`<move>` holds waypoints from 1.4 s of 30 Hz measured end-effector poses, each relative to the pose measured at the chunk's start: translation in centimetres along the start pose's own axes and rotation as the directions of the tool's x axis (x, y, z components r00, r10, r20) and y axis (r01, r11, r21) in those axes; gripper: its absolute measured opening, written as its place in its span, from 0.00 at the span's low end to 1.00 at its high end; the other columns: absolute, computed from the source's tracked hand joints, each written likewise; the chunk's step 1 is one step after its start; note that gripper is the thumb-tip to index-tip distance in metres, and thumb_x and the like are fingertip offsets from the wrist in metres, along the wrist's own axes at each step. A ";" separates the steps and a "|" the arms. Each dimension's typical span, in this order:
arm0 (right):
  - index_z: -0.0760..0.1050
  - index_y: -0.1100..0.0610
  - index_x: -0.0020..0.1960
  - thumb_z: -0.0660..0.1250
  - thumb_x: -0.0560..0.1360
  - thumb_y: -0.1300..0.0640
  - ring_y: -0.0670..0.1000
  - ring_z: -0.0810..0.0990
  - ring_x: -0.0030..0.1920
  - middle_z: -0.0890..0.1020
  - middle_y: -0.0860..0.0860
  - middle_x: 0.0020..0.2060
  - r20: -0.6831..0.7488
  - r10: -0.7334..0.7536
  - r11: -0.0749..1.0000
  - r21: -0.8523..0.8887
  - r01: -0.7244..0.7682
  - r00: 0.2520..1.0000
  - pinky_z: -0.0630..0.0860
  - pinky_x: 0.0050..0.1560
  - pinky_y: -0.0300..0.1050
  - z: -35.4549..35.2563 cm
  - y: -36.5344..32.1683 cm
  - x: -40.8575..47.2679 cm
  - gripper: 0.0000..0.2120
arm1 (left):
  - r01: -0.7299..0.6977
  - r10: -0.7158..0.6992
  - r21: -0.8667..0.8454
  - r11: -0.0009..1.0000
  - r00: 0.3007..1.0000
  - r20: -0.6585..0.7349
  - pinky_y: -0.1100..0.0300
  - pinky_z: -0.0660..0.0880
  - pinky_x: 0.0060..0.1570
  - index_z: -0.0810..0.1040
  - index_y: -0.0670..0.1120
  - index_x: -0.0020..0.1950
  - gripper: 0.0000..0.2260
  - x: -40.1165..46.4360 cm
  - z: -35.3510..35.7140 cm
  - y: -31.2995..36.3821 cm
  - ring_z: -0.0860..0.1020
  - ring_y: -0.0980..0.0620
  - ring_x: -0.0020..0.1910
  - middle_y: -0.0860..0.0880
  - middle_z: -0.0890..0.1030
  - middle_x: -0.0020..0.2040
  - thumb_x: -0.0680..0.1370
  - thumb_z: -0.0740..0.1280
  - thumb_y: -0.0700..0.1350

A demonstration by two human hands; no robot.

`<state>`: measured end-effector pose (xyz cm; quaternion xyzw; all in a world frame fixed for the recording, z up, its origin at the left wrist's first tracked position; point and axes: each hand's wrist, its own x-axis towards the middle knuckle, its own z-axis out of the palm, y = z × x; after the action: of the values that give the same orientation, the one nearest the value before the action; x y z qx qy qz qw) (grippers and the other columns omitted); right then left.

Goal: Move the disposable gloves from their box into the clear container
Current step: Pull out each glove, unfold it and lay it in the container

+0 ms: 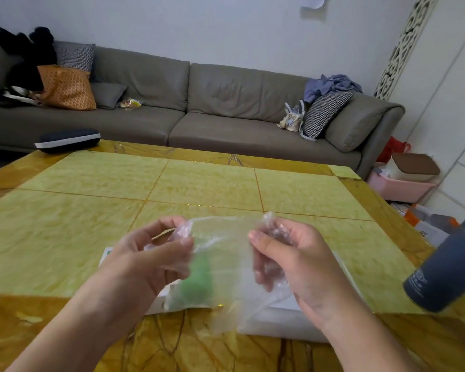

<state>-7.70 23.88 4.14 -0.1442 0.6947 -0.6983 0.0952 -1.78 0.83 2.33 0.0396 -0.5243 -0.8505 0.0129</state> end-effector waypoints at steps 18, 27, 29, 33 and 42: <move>0.81 0.65 0.47 0.72 0.81 0.54 0.53 0.71 0.28 0.79 0.54 0.29 -0.401 -0.021 0.999 -0.036 0.007 0.916 0.62 0.22 0.36 -6.6 -1.6 -0.4 0.13 | -0.108 0.118 0.077 0.991 0.984 -0.135 0.63 0.83 0.41 0.88 0.42 0.46 0.15 0.8 5.3 -0.3 0.83 0.51 0.39 0.42 0.83 0.43 0.63 0.80 0.47; 0.76 0.61 0.35 0.66 0.82 0.58 0.51 0.73 0.22 0.79 0.56 0.25 -0.484 0.083 0.931 -0.274 -0.241 0.871 0.67 0.22 0.38 -10.4 -0.7 -0.6 0.17 | -0.360 0.624 0.694 0.623 0.764 -0.164 0.53 0.78 0.54 0.76 0.52 0.60 0.13 0.1 12.5 -0.6 0.81 0.51 0.52 0.52 0.81 0.52 0.78 0.74 0.45; 0.74 0.63 0.31 0.63 0.79 0.60 0.53 0.75 0.21 0.79 0.60 0.23 -0.430 0.097 0.884 -0.377 -0.276 0.898 0.70 0.23 0.40 -9.9 -0.1 -0.5 0.18 | -0.550 0.812 0.799 0.244 0.566 0.142 0.57 0.74 0.54 0.75 0.51 0.59 0.11 -1.1 14.2 -0.8 0.77 0.51 0.54 0.52 0.76 0.54 0.79 0.71 0.42; 0.74 0.63 0.40 0.64 0.79 0.59 0.51 0.77 0.19 0.80 0.58 0.23 -0.386 0.126 0.780 -0.530 -0.332 0.914 0.72 0.22 0.39 -9.6 0.8 -0.3 0.11 | -0.544 0.389 0.838 -0.043 0.763 0.516 0.64 0.76 0.51 0.77 0.56 0.62 0.12 0.2 16.4 -3.4 0.76 0.60 0.54 0.62 0.72 0.57 0.80 0.66 0.46; 0.68 0.54 0.39 0.67 0.82 0.52 0.55 0.83 0.29 0.80 0.54 0.34 -0.405 0.035 0.535 -0.764 -0.359 0.914 0.82 0.33 0.50 -10.9 2.3 -0.5 0.15 | -0.283 -0.144 0.953 -0.107 0.953 0.267 0.61 0.75 0.59 0.68 0.61 0.75 0.20 4.0 13.5 -7.9 0.75 0.60 0.55 0.62 0.74 0.58 0.83 0.61 0.60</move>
<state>-11.06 34.31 1.93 0.0322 0.9566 -0.2886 -0.0260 -6.71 16.16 1.14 -0.1151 -0.9772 -0.1711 -0.0510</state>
